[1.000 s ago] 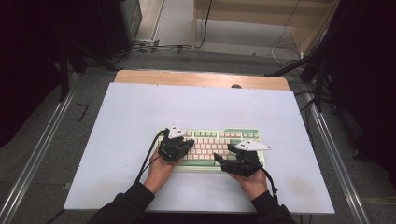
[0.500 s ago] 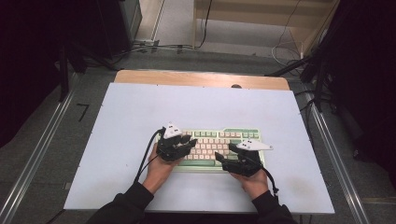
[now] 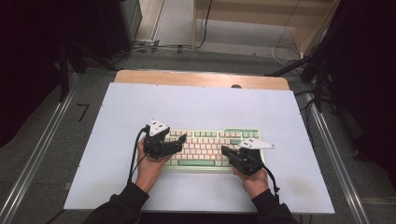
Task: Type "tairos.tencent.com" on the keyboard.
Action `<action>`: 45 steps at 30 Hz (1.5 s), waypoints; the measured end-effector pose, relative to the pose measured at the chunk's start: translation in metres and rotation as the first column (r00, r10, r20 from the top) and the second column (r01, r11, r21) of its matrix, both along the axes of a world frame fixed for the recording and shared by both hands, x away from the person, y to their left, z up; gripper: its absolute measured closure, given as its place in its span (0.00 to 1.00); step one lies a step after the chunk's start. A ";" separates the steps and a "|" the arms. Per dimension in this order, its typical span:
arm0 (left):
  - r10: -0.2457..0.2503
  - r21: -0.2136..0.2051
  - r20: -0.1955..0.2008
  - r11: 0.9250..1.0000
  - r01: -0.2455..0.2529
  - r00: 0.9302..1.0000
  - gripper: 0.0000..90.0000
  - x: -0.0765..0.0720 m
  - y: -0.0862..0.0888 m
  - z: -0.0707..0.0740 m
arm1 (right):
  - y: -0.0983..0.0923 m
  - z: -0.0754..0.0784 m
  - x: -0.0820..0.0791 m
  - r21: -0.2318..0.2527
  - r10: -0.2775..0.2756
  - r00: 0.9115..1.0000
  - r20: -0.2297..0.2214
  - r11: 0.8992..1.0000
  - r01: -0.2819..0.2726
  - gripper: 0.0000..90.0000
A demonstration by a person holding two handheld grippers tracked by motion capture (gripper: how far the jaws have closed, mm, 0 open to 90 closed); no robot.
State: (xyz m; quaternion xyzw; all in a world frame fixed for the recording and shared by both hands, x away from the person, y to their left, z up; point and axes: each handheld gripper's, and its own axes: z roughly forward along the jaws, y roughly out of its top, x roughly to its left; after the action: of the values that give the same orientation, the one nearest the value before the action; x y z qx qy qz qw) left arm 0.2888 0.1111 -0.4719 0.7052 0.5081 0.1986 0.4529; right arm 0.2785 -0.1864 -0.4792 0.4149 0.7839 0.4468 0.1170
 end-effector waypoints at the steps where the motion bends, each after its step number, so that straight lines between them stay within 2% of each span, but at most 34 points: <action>1: 0.004 -0.001 0.001 1.000 -0.004 1.000 0.32 -0.001 0.001 0.000 | 0.000 0.000 0.000 -0.002 0.005 1.000 -0.001 1.000 -0.005 0.97; 13: 0.031 -0.004 -0.003 1.000 -0.031 1.000 0.32 -0.004 0.009 -0.002 | 0.004 -0.003 0.001 -0.041 0.026 0.999 -0.020 0.999 -0.027 0.97; 24: 0.029 -0.004 -0.005 1.000 -0.029 1.000 0.32 -0.005 0.010 -0.001 | 0.009 -0.009 0.000 -0.066 0.046 0.998 -0.037 0.997 -0.048 0.97; 29: 0.028 -0.004 -0.009 1.000 -0.028 1.000 0.32 -0.005 0.010 -0.002 | 0.011 -0.012 0.000 -0.072 0.050 0.998 -0.049 0.996 -0.053 0.97; 45: 0.028 -0.004 -0.014 1.000 -0.028 1.000 0.32 -0.005 0.011 -0.002 | 0.010 -0.013 0.000 -0.072 0.051 0.998 -0.049 0.996 -0.054 0.97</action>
State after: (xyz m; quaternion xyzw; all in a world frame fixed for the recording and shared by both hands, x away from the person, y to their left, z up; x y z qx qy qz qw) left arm 0.2840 0.1217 -0.4737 0.6983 0.5216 0.1991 0.4481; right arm 0.2785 -0.1761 -0.4925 0.4001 0.8128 0.4109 0.1020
